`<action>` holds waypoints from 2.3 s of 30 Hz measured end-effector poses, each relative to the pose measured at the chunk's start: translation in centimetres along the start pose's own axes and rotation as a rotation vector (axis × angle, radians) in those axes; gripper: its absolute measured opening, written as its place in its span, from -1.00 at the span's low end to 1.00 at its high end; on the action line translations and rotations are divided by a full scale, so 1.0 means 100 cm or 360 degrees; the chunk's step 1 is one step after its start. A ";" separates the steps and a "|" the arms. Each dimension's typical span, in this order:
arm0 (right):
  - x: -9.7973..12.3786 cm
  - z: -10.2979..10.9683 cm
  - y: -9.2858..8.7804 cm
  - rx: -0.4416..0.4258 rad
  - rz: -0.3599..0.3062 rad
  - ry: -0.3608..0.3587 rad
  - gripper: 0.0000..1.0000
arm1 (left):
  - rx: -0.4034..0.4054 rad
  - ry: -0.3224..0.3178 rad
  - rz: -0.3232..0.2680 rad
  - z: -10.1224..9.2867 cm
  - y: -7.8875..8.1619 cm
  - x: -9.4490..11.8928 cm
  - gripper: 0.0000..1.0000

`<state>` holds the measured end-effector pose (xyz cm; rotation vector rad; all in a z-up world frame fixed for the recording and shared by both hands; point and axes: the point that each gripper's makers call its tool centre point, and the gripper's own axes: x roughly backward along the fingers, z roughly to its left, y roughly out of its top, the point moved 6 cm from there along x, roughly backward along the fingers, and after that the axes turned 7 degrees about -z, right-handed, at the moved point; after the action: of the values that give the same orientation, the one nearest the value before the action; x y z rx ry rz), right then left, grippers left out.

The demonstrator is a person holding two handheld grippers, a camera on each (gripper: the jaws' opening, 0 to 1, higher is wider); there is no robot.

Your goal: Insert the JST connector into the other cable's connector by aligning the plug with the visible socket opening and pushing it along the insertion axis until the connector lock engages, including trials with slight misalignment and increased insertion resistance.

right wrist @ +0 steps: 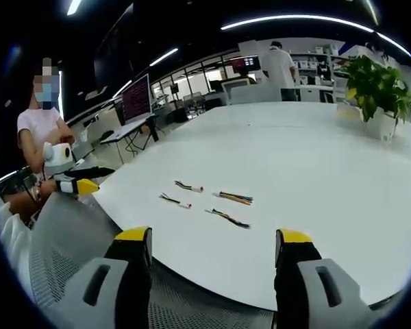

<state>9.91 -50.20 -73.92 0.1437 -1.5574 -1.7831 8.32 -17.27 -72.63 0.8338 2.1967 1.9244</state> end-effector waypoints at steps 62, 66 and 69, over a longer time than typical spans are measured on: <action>-0.057 -0.049 0.049 0.0274 0.0168 0.0100 0.41 | -0.0226 -0.0273 0.0030 0.025 0.043 -0.093 0.87; -0.065 -0.050 0.052 0.0316 0.0190 0.0136 0.38 | -0.0237 -0.0330 0.0025 0.026 0.045 -0.106 0.83; -0.069 -0.052 0.052 0.0358 0.0217 0.0148 0.38 | -0.0251 -0.0354 0.0000 0.029 0.048 -0.115 0.80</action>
<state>19.97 -50.20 -73.19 0.2200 -1.6566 -1.4735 20.83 -19.78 -71.81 0.9685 1.8927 1.8730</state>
